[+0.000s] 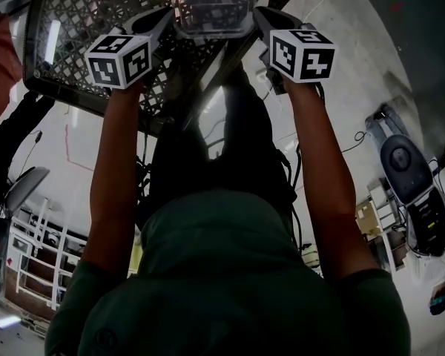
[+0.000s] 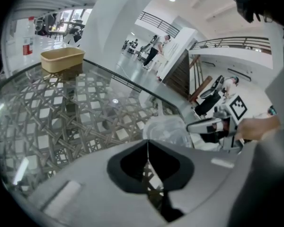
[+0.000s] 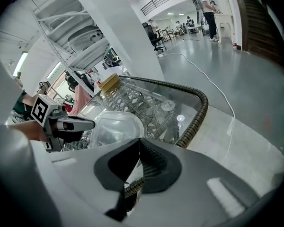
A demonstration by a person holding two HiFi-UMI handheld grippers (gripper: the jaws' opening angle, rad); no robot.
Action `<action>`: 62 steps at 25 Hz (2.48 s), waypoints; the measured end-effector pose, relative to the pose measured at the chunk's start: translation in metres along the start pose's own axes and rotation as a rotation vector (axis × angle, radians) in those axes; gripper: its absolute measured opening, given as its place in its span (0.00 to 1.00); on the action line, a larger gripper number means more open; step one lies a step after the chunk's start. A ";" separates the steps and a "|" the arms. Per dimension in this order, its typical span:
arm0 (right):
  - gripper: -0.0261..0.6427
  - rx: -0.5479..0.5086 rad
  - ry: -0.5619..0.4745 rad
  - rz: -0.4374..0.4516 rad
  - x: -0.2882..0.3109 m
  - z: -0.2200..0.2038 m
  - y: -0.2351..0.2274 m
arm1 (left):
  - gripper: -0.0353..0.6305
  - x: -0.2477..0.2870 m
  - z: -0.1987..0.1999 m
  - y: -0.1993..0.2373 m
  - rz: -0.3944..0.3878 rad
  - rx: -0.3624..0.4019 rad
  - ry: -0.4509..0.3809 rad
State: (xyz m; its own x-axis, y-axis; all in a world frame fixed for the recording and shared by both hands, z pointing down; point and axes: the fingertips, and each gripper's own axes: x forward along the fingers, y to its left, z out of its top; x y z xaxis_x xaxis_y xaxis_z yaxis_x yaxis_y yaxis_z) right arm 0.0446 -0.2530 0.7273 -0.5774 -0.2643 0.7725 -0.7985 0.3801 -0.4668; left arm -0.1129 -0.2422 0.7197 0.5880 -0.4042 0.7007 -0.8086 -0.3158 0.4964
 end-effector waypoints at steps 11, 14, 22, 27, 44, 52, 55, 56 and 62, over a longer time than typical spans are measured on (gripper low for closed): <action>0.04 -0.080 -0.091 -0.024 -0.033 0.030 0.030 | 0.06 -0.043 0.033 -0.018 0.000 0.061 -0.066; 0.04 -0.096 -0.124 -0.026 -0.042 0.040 0.040 | 0.06 -0.057 0.042 -0.022 0.001 0.084 -0.086; 0.04 -0.139 -0.210 -0.040 -0.071 0.071 0.073 | 0.06 -0.097 0.076 -0.031 -0.002 0.153 -0.149; 0.04 -0.172 -0.280 -0.045 -0.108 0.100 0.093 | 0.06 -0.129 0.112 -0.054 0.001 0.217 -0.201; 0.04 -0.352 -0.543 -0.047 -0.252 0.175 0.192 | 0.06 -0.268 0.196 -0.141 0.016 0.383 -0.452; 0.04 -0.462 -0.655 -0.061 -0.318 0.188 0.245 | 0.06 -0.336 0.211 -0.181 0.029 0.439 -0.583; 0.04 -0.498 -0.705 -0.063 -0.348 0.196 0.268 | 0.06 -0.366 0.222 -0.201 0.030 0.474 -0.636; 0.04 -0.507 -0.719 -0.063 -0.358 0.198 0.275 | 0.06 -0.376 0.225 -0.207 0.031 0.485 -0.652; 0.04 -0.567 -0.786 -0.055 -0.397 0.194 0.313 | 0.06 -0.422 0.224 -0.232 0.038 0.530 -0.715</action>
State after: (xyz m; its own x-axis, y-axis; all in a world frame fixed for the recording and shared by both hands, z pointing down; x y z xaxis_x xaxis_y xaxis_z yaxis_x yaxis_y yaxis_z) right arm -0.0093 -0.2013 0.1914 -0.6551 -0.7332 0.1827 -0.7460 0.6659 -0.0026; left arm -0.1691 -0.1905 0.1940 0.5767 -0.8055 0.1364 -0.8162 -0.5754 0.0525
